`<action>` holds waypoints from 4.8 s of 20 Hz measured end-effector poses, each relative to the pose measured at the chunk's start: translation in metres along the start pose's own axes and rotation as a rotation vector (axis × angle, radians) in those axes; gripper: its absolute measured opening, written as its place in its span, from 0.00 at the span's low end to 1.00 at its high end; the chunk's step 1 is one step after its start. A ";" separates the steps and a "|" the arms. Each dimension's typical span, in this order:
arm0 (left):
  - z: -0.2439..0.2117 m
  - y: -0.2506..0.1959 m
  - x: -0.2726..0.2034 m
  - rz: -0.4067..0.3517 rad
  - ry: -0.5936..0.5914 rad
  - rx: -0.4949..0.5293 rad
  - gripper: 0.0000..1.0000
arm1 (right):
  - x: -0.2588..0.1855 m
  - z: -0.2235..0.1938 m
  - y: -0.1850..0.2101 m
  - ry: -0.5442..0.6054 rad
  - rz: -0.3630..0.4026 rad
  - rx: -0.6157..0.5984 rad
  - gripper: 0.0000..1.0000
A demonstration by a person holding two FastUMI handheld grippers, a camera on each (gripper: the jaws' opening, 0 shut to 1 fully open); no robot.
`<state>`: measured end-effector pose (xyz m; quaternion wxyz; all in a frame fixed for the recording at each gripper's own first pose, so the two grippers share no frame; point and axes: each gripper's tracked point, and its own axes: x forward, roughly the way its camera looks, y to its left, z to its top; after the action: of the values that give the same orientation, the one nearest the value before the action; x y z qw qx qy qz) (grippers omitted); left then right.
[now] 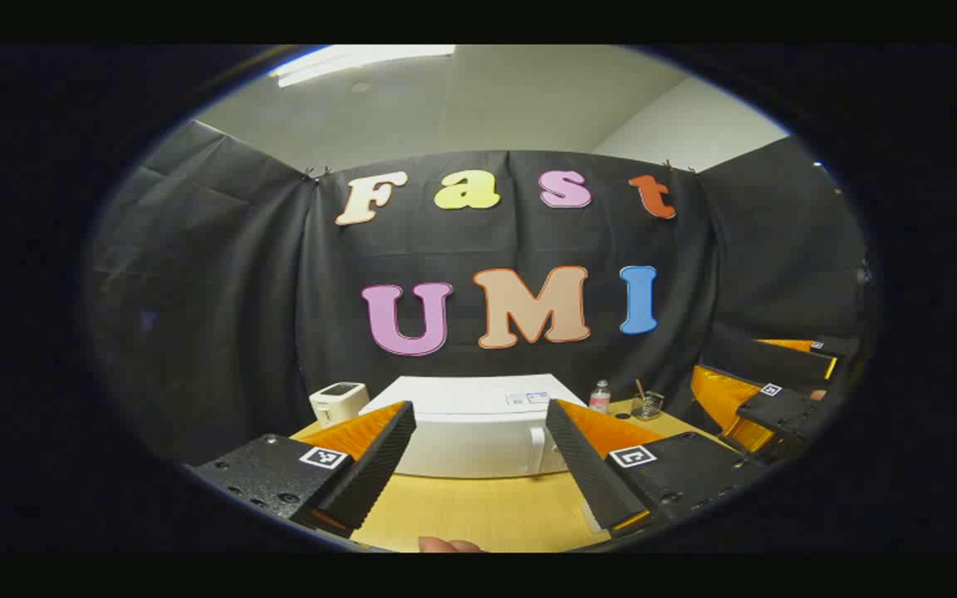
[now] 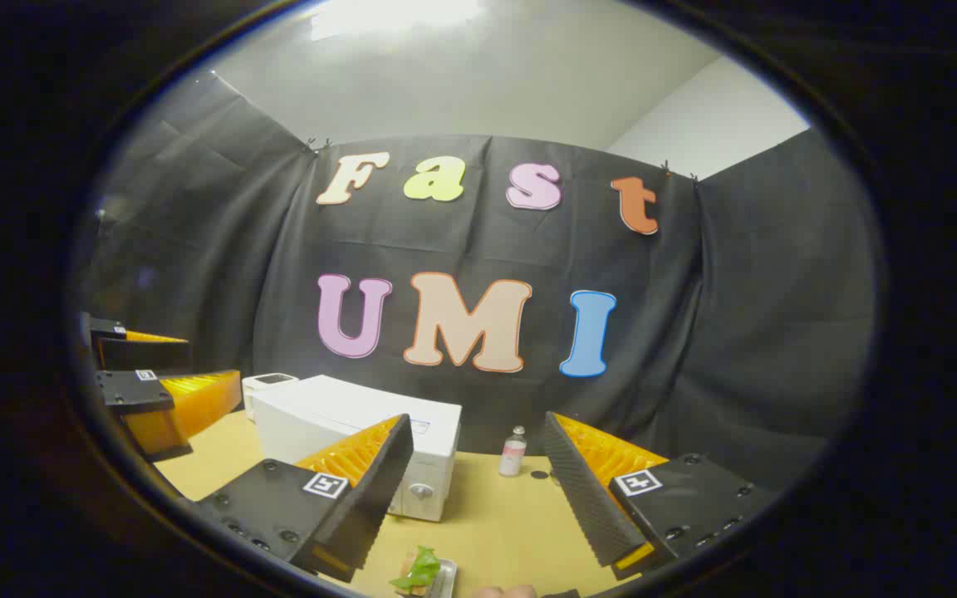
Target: Open the microwave oven with the left hand, put the food in, and close the microwave oven.
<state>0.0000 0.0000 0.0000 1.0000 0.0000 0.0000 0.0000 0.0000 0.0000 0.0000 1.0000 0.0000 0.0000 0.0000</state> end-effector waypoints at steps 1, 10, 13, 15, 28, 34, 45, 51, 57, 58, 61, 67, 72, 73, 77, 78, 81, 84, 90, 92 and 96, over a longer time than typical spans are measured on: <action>0.000 0.000 0.000 0.002 0.001 0.003 0.98 | 0.002 0.001 0.000 -0.004 0.001 -0.004 0.97; 0.004 -0.001 0.010 0.009 -0.010 0.018 1.00 | 0.015 0.009 0.000 -0.019 0.008 0.000 1.00; 0.004 -0.006 0.015 0.000 -0.009 0.016 0.98 | 0.017 0.006 0.003 -0.015 0.016 -0.003 0.96; 0.006 -0.009 0.018 -0.005 -0.015 0.015 1.00 | 0.018 0.005 0.003 -0.018 0.016 -0.006 0.96; 0.004 -0.009 0.027 0.005 -0.007 0.031 0.99 | 0.027 0.010 -0.005 -0.045 -0.008 -0.017 0.97; 0.005 -0.011 0.036 -0.001 -0.009 0.034 1.00 | 0.031 0.008 -0.010 -0.043 -0.019 0.001 0.97; -0.008 -0.037 0.075 -0.084 -0.060 0.027 0.98 | 0.025 0.014 -0.039 -0.056 -0.069 -0.030 1.00; -0.053 -0.071 0.106 -0.195 -0.055 0.003 0.98 | 0.001 0.017 -0.056 -0.072 -0.084 -0.053 0.96; -0.126 -0.080 0.149 -0.195 0.051 0.054 0.98 | -0.014 0.010 -0.082 -0.044 -0.125 -0.066 0.96; -0.136 -0.083 0.155 -0.197 0.069 0.056 0.98 | -0.018 0.010 -0.088 -0.043 -0.134 -0.066 0.96; -0.170 -0.088 0.173 -0.201 0.110 0.118 0.98 | -0.023 0.010 -0.095 -0.037 -0.150 -0.072 0.96; -0.243 -0.096 0.193 -0.198 0.276 0.090 0.98 | -0.029 -0.010 -0.106 0.026 -0.158 -0.017 0.97; -0.262 -0.102 0.206 -0.188 0.319 0.077 0.99 | -0.033 -0.016 -0.109 0.046 -0.163 -0.025 0.96; -0.262 -0.101 0.208 -0.183 0.317 0.073 0.96 | -0.033 -0.019 -0.109 0.056 -0.164 -0.028 0.96; -0.270 -0.100 0.212 -0.156 0.330 0.079 0.95 | -0.034 -0.020 -0.108 0.072 -0.158 -0.017 0.97; -0.270 -0.099 0.213 -0.151 0.324 0.079 0.88 | -0.033 -0.019 -0.109 0.069 -0.158 -0.018 1.00; -0.271 -0.094 0.215 -0.125 0.321 0.078 0.69 | -0.034 -0.024 -0.111 0.082 -0.157 -0.025 0.97; -0.273 -0.100 0.217 -0.146 0.317 0.022 0.44 | -0.033 -0.025 -0.113 0.093 -0.157 -0.008 1.00; -0.274 -0.098 0.217 -0.127 0.341 0.007 0.23 | -0.030 -0.028 -0.111 0.102 -0.145 -0.008 1.00; -0.277 -0.100 0.215 -0.132 0.350 -0.003 0.17 | -0.030 -0.028 -0.110 0.098 -0.140 -0.008 1.00; -0.275 -0.099 0.214 -0.139 0.349 -0.008 0.10 | -0.030 -0.030 -0.106 0.101 -0.129 0.002 1.00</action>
<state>0.2140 -0.0994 -0.2754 0.9824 -0.0038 0.1735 -0.0690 -0.0301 -0.1064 -0.0298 0.9966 0.0010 0.0506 -0.0643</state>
